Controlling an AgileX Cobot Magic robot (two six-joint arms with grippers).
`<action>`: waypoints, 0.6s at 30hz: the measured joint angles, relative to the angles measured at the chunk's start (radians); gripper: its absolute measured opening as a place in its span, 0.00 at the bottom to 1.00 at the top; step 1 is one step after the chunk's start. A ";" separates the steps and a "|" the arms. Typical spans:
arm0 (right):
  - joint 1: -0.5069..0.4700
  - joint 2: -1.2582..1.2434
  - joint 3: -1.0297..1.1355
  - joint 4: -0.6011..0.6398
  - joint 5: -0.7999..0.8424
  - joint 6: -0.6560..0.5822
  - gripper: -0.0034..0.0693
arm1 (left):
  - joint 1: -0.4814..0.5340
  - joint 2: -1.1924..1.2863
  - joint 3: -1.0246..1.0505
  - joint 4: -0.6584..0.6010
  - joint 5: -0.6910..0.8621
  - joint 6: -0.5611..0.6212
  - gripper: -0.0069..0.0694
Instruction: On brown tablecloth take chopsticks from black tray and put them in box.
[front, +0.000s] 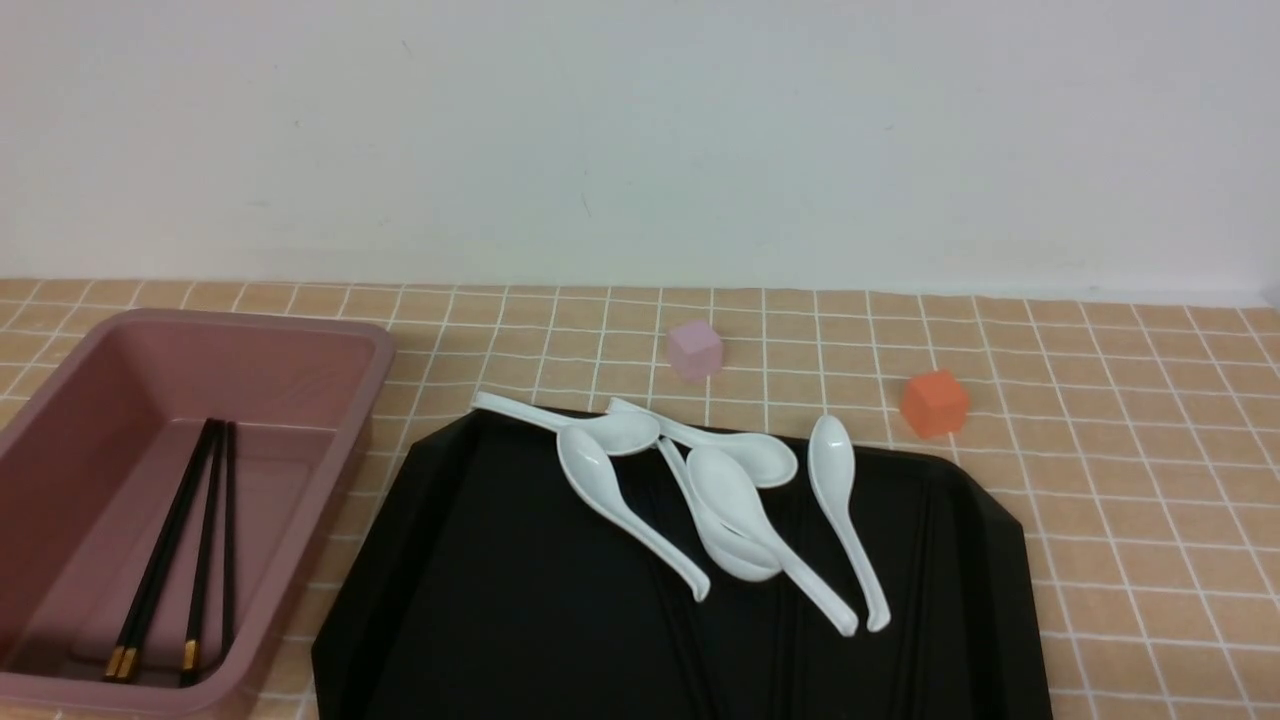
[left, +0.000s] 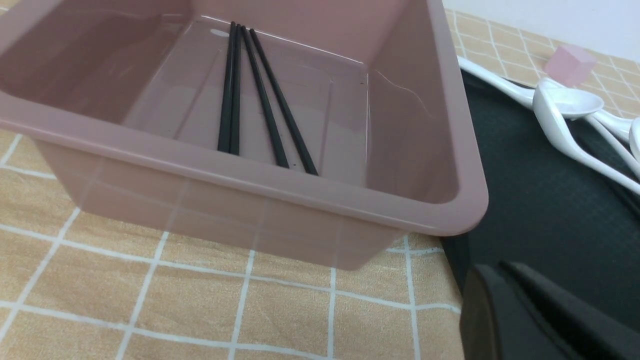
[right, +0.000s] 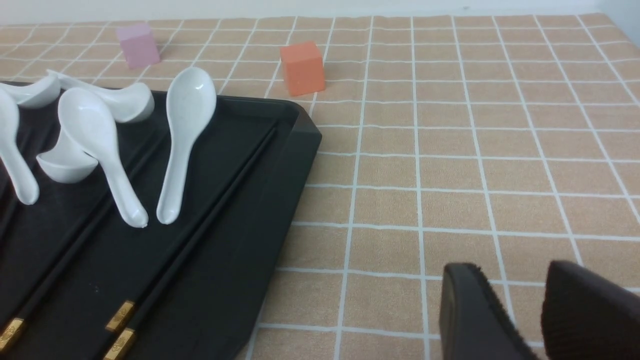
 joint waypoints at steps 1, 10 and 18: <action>0.000 0.000 0.000 0.000 0.000 0.000 0.38 | 0.000 0.000 0.000 0.000 0.000 0.000 0.10; 0.000 0.000 0.000 0.000 0.000 0.000 0.38 | 0.000 0.000 0.000 0.000 0.001 0.000 0.11; 0.000 0.000 0.000 0.000 0.000 0.000 0.38 | 0.000 0.000 0.000 0.000 0.001 0.000 0.12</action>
